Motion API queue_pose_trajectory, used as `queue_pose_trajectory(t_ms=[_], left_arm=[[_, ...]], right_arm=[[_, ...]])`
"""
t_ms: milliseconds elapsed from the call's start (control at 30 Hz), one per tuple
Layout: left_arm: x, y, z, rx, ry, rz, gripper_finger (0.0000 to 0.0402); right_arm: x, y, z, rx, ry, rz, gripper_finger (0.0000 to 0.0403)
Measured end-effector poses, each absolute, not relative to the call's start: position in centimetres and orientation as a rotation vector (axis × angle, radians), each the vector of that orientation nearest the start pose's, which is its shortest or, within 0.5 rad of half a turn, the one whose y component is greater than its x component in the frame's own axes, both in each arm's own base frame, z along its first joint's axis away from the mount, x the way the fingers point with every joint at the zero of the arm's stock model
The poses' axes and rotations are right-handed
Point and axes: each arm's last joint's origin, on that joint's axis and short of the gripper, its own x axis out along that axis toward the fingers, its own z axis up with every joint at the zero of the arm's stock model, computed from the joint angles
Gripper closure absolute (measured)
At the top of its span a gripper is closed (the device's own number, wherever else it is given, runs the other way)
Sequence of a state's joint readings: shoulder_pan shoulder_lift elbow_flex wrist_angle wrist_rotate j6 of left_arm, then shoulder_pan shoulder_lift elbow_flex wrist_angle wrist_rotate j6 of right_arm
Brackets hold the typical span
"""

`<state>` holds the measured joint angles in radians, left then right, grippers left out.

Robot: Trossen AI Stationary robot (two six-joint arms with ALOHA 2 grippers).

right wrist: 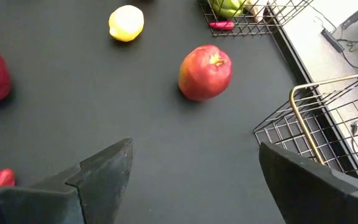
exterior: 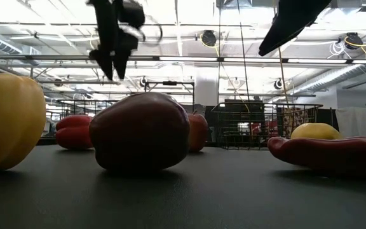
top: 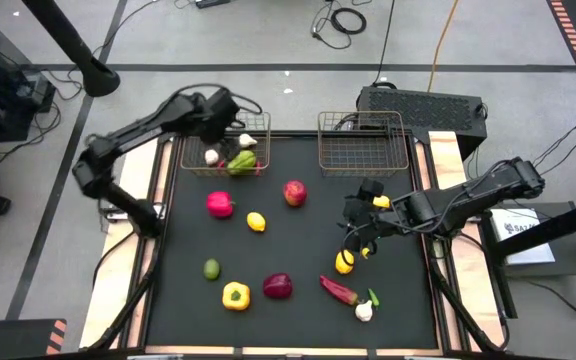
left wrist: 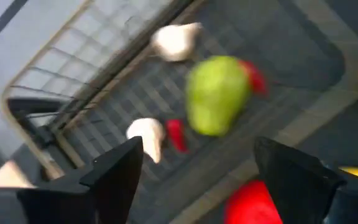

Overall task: Sort produce into baskets
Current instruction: Put the yellow bell pepper into the left wire basket

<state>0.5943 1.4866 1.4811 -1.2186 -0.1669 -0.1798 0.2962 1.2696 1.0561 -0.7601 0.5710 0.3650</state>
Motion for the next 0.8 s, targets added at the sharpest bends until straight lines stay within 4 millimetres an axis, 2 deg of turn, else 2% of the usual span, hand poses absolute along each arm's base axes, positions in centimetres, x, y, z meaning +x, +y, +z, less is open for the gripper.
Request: queue_pose_trajectory(t_ms=[167,300,567,667,800], left_arm=[[22.6,8.4,35.5,-0.369,1.043,0.632,0.0089],[22.8,2.3,35.5,-0.312,0.964,0.521,0.0089],[23.5,-8.6,31.6,-0.190,0.904,0.270,0.0089],[22.9,-12.5,30.0,-0.099,0.873,0.191,0.0089],[21.0,-16.4,28.5,-0.130,0.793,0.257,0.0089]], right_arm=[[24.0,5.7,28.6,-0.074,0.821,-0.405,0.0064],[24.5,5.9,28.3,-0.066,0.812,-0.399,0.0064],[26.4,7.2,27.3,-0.024,0.796,-0.267,0.0064],[27.0,7.8,26.7,-0.035,0.810,-0.225,0.0064],[27.3,8.2,26.1,-0.042,0.840,-0.182,0.0064]])
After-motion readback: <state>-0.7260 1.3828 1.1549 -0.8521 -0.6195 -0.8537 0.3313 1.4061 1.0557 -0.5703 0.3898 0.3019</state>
